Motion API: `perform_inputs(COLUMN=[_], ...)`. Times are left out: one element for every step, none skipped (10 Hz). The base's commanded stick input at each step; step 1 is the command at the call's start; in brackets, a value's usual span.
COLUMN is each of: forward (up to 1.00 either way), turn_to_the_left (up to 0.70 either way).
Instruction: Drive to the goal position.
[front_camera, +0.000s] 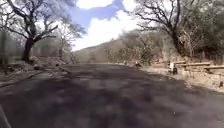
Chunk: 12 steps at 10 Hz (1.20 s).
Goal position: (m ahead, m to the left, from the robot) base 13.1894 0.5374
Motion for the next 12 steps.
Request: perform_inputs(forward=[0.70,0.70,0.70,0.70,0.70,0.70,0.70,0.70,0.70,0.70,0.70,0.70], turn_to_the_left=[0.00,0.00,0.00,0.00,0.00,0.00,0.00,0.00,0.00,0.00,0.00,0.00])
